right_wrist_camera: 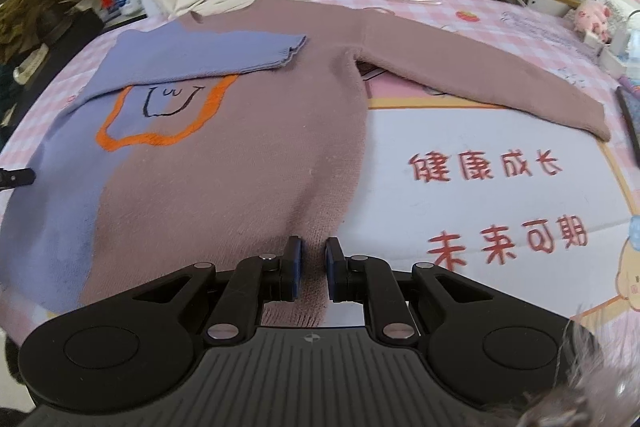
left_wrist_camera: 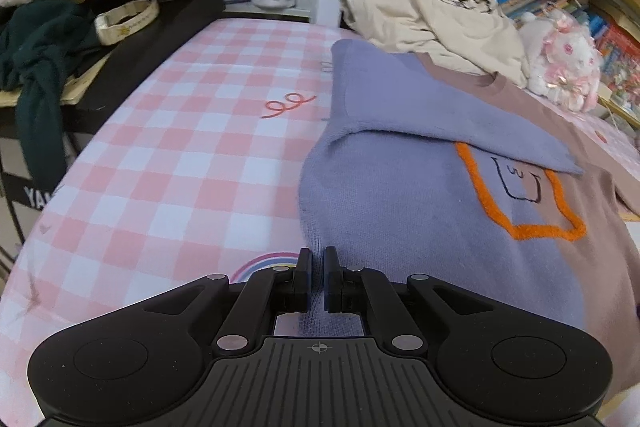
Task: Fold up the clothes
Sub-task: 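Press the sweater body sides flat with both grippers closed, then move the right gripper toward the mauve sleeve cuff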
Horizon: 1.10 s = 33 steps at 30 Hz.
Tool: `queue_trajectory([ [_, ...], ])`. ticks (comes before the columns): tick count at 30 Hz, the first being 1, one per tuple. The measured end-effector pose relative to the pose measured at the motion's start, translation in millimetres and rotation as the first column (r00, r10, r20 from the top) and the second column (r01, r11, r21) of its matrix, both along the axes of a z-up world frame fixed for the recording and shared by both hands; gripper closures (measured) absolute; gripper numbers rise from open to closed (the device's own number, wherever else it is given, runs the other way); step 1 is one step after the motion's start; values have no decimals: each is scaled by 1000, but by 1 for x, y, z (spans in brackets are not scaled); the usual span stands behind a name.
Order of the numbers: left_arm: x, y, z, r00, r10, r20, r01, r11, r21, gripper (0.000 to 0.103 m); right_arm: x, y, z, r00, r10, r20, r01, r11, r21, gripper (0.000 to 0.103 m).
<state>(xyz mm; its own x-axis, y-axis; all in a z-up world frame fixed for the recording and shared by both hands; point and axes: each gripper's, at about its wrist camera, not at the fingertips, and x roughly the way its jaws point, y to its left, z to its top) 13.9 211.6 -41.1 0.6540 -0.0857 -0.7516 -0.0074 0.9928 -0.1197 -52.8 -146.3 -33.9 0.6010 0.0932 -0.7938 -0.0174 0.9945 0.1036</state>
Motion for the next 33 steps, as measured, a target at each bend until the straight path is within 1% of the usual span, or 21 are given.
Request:
queue_trajectory([
  [3, 1, -8, 0, 999, -36, 3, 36, 999, -1, 99, -1, -4, 0, 1000, -29, 8, 29, 999, -18, 91],
  [6, 1, -11, -1, 998, -55, 8, 55, 998, 3, 99, -3, -8, 0, 998, -55, 6, 55, 998, -13, 91],
  [10, 1, -3, -1, 999, -43, 5, 43, 999, -32, 99, -5, -6, 0, 998, -58, 12, 58, 998, -22, 91],
  [13, 0, -2, -1, 999, -39, 1, 39, 998, -41, 99, -6, -7, 0, 997, -71, 10, 71, 997, -5, 90],
  [17, -2, -3, -1, 998, -55, 5, 55, 998, -27, 99, -6, -9, 0, 996, -85, 6, 85, 996, 10, 90],
  [18, -2, -3, -1, 998, -56, 3, 56, 998, -27, 97, -6, -9, 0, 996, -86, 5, 86, 996, 11, 89],
  [20, -5, -6, 3, 999, -44, 23, 44, 999, 4, 92, -5, -10, 1, 996, -91, 4, 91, 996, 15, 85],
  [22, -10, -10, 10, 998, -41, 55, 39, 998, 39, 93, -6, -12, 4, 994, -106, 14, 105, 994, 29, 81],
  [23, -13, -15, 15, 996, -53, 74, 50, 997, 54, 88, -8, -13, 7, 993, -116, 27, 115, 993, 40, 72],
  [24, -15, -20, 20, 993, -67, 93, 60, 996, 69, 81, -10, -14, 10, 991, -126, 40, 124, 991, 51, 68],
  [25, -18, -24, 24, 990, -80, 112, 71, 994, 84, 74, -12, -15, 13, 989, -136, 54, 133, 989, 61, 59],
  [26, -20, -30, 29, 988, -97, 123, 86, 992, 95, 59, -15, -14, 17, 987, -145, 68, 141, 988, 67, 54],
  [27, -22, -36, 33, 985, -114, 133, 100, 989, 105, 43, -18, -13, 21, 985, -151, 81, 145, 987, 70, 51],
  [28, -26, -40, 36, 981, -127, 145, 112, 988, 109, 36, -21, -11, 25, 983, -157, 94, 151, 986, 72, 45],
  [29, -30, -45, 38, 979, -136, 154, 121, 987, 107, 24, -25, -10, 28, 981, -165, 105, 158, 985, 71, 36],
  [30, -34, -51, 41, 976, -145, 163, 129, 986, 105, 19, -29, -8, 31, 978, -173, 117, 166, 984, 69, 31],
  [32, -42, -62, 41, 974, -155, 163, 140, 985, 96, 14, -37, -4, 33, 973, -189, 131, 181, 981, 66, 19],
  [33, -45, -68, 39, 978, -146, 149, 133, 987, 92, 9, -41, -3, 33, 971, -197, 136, 189, 980, 65, 16],
])
